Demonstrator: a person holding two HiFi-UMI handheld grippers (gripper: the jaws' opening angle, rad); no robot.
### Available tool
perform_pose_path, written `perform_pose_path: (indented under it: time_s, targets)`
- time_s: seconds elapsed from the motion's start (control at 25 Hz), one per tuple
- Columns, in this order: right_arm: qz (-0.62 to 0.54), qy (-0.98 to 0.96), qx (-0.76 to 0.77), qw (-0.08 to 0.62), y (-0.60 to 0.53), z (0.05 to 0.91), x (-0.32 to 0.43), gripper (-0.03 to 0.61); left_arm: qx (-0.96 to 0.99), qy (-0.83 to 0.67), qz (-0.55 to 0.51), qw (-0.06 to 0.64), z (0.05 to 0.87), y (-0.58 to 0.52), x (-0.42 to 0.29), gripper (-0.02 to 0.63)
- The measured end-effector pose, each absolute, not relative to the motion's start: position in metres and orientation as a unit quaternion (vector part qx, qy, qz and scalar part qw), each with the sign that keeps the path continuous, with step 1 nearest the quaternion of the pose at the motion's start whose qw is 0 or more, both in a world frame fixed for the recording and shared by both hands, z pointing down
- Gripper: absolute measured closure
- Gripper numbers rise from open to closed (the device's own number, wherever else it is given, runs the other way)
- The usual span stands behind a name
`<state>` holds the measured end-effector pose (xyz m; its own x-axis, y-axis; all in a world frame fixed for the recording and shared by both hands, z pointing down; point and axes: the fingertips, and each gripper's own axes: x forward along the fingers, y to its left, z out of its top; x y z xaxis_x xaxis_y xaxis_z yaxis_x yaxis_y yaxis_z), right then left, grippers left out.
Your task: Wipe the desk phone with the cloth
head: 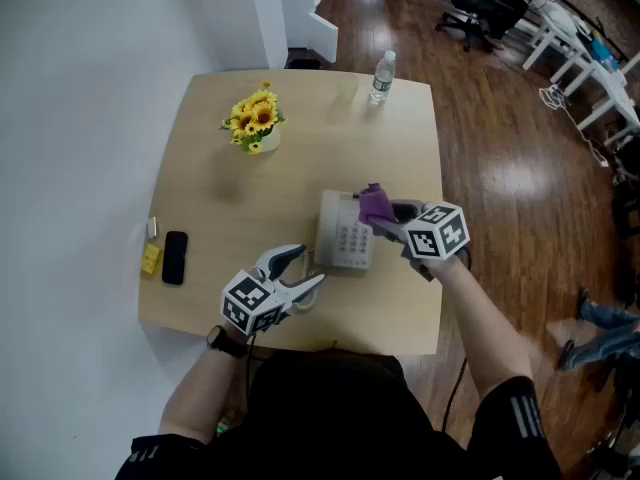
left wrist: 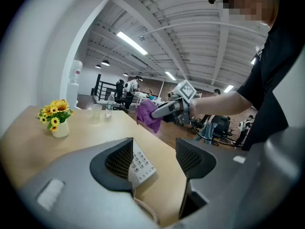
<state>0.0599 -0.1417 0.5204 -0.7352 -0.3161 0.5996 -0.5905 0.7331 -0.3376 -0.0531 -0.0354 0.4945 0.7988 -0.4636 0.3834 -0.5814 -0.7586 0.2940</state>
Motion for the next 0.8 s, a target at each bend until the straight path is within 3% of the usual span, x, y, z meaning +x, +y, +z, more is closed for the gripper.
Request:
perform_pose_path:
  time_s: [0.36,0.8]
  targets:
    - [0.212,-0.866,0.166,0.421,-0.23,0.586,-0.005,0.408,0.926,-0.274,0.162,0.201,0.517,-0.056,-0.046,0.339]
    - [0.241,-0.835,0.13,0.478,-0.254,0.66,-0.048,0.411,0.914,-0.281,0.188,0.224,0.537,-0.054,-0.055,0.337]
